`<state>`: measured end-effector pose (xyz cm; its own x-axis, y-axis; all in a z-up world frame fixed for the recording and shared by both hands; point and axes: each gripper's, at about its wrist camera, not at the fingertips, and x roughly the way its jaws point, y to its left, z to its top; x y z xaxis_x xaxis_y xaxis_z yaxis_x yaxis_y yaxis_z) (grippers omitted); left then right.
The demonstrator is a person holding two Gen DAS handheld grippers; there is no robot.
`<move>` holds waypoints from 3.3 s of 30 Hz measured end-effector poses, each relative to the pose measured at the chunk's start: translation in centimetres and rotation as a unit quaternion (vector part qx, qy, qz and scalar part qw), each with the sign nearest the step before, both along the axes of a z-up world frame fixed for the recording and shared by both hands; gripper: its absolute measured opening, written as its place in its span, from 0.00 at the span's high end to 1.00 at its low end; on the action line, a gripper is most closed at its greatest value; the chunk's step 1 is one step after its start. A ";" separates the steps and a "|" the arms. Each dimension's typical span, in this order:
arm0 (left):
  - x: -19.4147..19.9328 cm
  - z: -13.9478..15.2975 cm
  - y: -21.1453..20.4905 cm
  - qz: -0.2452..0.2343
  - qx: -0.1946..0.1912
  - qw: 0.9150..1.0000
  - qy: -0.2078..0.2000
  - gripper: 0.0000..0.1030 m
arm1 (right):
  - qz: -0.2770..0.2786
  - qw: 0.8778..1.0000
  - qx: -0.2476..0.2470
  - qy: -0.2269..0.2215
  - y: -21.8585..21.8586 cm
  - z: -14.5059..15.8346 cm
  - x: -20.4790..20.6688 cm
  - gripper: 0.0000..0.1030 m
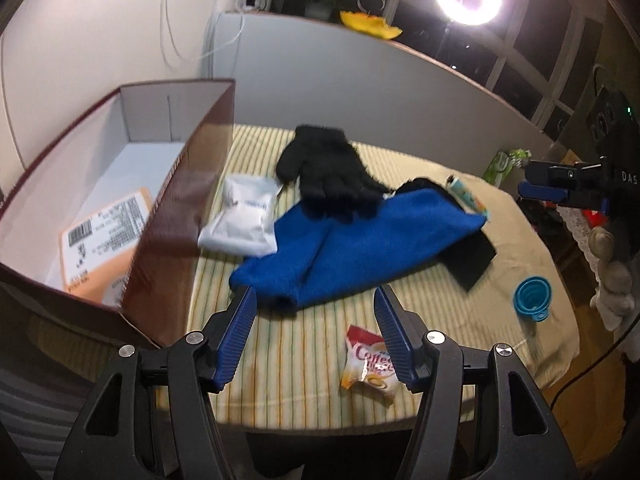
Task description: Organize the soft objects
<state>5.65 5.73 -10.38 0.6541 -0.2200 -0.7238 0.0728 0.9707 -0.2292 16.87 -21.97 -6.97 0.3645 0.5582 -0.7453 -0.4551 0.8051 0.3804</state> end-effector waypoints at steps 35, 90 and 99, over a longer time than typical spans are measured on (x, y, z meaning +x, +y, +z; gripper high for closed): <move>5.8 -5.8 -0.8 0.042 0.047 0.996 0.062 0.84 | 0.262 0.919 -0.289 -0.048 12.5 -11.6 -0.6 0.32; 2.1 13.6 5.7 0.029 0.018 0.987 -0.157 0.91 | 0.142 0.978 0.021 -0.153 18.7 12.5 0.1 0.96; 3.4 13.7 11.7 0.087 0.042 0.983 -0.155 0.91 | 0.165 0.977 0.025 -0.136 26.9 11.7 2.5 0.96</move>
<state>9.06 17.44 3.29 0.8682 -0.0336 -0.4951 -0.0422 0.9891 -0.1411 19.38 4.97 4.75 0.3387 0.7125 -0.6145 -0.7763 0.5807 0.2455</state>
